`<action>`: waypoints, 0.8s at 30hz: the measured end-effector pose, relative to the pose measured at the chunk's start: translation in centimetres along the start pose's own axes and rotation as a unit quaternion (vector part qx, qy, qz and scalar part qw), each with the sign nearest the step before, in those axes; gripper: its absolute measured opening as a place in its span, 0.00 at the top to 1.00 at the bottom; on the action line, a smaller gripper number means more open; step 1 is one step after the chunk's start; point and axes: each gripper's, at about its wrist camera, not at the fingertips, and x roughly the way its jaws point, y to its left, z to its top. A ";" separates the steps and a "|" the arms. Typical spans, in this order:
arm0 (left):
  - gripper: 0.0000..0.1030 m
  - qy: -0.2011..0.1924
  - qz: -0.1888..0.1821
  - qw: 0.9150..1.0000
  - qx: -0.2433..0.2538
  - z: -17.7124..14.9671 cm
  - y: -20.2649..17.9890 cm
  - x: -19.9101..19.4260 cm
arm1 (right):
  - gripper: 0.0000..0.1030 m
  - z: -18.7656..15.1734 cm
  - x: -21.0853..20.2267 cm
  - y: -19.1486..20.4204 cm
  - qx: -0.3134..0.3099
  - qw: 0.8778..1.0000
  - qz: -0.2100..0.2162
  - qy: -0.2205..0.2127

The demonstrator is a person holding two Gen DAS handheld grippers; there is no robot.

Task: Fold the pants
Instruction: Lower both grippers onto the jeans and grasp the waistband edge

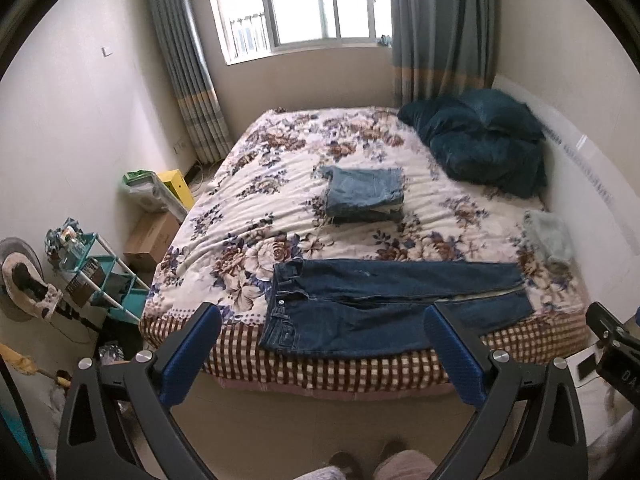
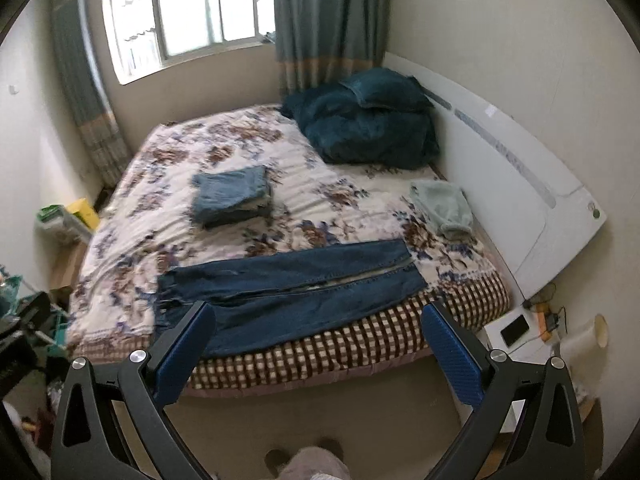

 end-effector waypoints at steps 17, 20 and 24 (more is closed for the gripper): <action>0.00 0.177 0.051 0.983 -0.014 6.1 -8.5 30.6 | 0.00 10.4 40.9 -1.1 -0.019 0.981 0.013 0.191; 0.00 0.206 0.054 0.977 -0.021 6.5 -9.9 36.8 | 0.00 11.9 48.5 -0.5 -0.048 0.974 0.012 0.222; 0.00 0.234 0.053 0.970 0.021 6.4 -12.3 45.0 | 0.00 12.1 58.4 1.9 -0.119 0.958 0.010 0.259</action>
